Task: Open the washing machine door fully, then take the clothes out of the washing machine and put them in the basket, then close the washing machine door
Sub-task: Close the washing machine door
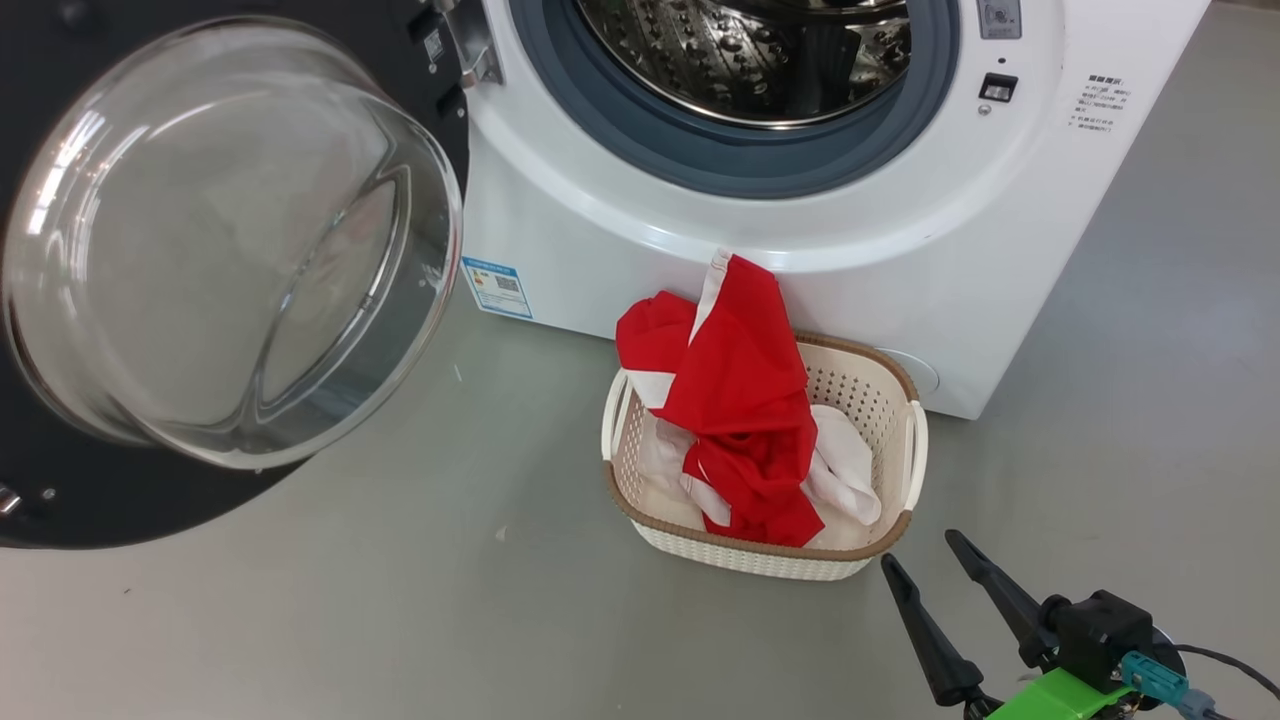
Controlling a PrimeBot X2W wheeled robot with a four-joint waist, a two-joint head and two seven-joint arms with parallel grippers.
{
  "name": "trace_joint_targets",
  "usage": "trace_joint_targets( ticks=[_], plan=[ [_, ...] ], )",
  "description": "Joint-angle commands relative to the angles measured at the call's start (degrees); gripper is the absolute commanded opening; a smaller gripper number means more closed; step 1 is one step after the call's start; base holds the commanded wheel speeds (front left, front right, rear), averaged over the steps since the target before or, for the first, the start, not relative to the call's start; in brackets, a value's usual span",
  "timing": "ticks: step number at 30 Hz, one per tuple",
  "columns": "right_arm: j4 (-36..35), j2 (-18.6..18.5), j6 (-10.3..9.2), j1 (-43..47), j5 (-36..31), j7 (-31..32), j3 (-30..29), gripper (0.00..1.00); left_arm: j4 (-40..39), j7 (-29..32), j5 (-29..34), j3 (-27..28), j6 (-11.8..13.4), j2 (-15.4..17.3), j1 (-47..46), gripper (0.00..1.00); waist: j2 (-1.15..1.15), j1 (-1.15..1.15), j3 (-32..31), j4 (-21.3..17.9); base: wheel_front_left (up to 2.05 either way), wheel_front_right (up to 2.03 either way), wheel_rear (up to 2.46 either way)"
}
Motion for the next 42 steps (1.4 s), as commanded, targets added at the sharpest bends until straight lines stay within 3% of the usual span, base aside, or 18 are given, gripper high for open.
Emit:
trace_joint_targets(
  ticks=[1,3,10,20,29,42],
  plan=[
    [-1.36,-0.93,0.28,-1.54,-0.14,-0.37,1.10,1.00,0.39,1.69,-1.15,0.91,-0.31,4.46,-1.65,0.00,0.00,0.00,0.37,-0.10,0.00,0.00,0.00],
    [-1.36,-1.11,0.28,-1.56,-0.09,-0.37,1.23,1.00,4.60,8.27,-5.73,0.38,-0.31,4.82,-3.69,0.00,0.00,0.00,0.75,-0.09,0.00,0.00,0.00],
    [-1.56,-1.98,0.28,-2.03,-0.13,-0.37,2.03,1.00,13.28,22.29,-13.23,-1.35,-0.31,6.96,-6.87,0.00,0.00,0.00,2.63,0.22,0.00,0.00,0.00],
    [-1.87,-2.65,0.28,-2.25,-0.15,-0.37,2.36,1.00,17.13,30.70,-17.01,-3.54,-0.31,7.19,-6.34,0.00,0.00,0.00,4.06,0.73,0.00,0.00,0.00],
    [-1.77,-2.62,0.28,-2.12,-0.02,-0.37,2.29,1.00,14.03,36.76,-19.76,-6.43,-0.32,6.51,-3.63,0.00,0.00,0.00,3.59,0.85,0.00,0.00,0.00],
    [-1.53,-1.78,0.28,-1.79,-0.02,-0.37,1.86,1.00,1.56,46.01,-26.94,-10.30,-0.32,7.34,2.50,0.00,0.00,0.00,2.24,0.53,0.00,0.00,0.00]
  ],
)
